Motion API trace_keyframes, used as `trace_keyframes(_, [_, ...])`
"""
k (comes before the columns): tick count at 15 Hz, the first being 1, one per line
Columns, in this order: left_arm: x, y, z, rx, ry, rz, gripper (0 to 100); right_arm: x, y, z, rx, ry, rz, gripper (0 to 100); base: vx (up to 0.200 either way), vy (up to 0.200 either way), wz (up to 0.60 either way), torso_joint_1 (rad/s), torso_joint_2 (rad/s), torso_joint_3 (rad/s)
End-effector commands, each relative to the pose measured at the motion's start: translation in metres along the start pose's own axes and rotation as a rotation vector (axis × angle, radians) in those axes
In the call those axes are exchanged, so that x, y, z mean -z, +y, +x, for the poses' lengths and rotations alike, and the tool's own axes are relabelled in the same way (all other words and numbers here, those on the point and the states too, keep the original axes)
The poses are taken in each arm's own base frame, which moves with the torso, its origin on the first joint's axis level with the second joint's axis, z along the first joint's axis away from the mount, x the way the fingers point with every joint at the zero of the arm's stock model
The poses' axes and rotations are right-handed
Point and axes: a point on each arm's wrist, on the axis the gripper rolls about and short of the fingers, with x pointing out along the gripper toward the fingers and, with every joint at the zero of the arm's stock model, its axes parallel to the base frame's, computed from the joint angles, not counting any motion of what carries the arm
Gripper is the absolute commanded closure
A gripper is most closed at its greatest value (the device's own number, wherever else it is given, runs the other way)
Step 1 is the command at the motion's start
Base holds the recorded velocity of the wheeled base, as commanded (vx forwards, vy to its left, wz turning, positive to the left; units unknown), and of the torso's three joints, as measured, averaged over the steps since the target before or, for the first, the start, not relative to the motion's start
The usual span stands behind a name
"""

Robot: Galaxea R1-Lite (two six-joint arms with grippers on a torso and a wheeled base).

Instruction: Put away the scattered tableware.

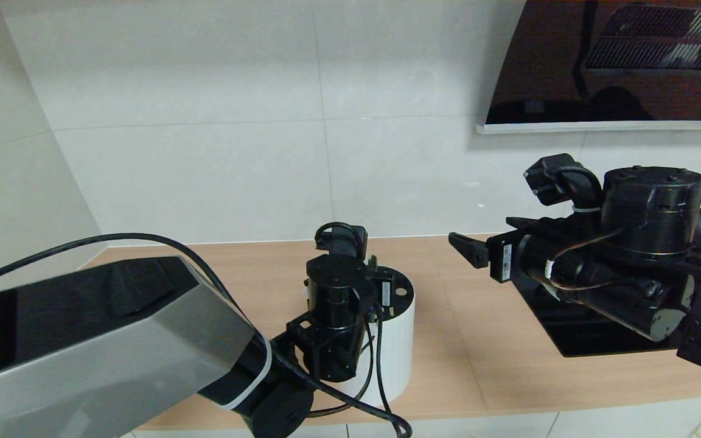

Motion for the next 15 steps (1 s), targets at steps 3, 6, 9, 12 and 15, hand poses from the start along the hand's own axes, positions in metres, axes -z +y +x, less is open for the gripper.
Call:
trace_keyframes(3, [-0.002,0.0,-0.001,0.0,-0.005,-0.004,0,0.001,0.0,0.0,-0.001,0.002,-0.001,0,0.0,0.0,0.0,0.0,0.0,0.0])
trace_keyframes(6, [-0.003,0.0,-0.001,0.0,-0.007,-0.005,0,0.001,0.0,0.0,-0.001,0.002,-0.001,0,0.0,0.0,0.0,0.0,0.0,0.0])
trace_keyframes(9, [-0.013,0.002,-0.005,0.002,-0.027,-0.019,0,0.001,0.0,0.0,-0.001,0.002,-0.001,0,0.0,0.0,0.0,0.0,0.0,0.0])
trace_keyframes(12, [-0.044,0.022,-0.034,0.048,-0.06,-0.046,0,-0.002,0.0,-0.001,-0.006,-0.008,0.008,0,0.0,0.0,0.0,0.0,0.0,0.0])
trace_keyframes(15, [-0.071,0.043,-0.054,0.133,-0.112,-0.094,0,-0.001,-0.001,-0.001,0.0,-0.006,0.007,0,0.0,0.0,0.0,0.0,0.0,0.0])
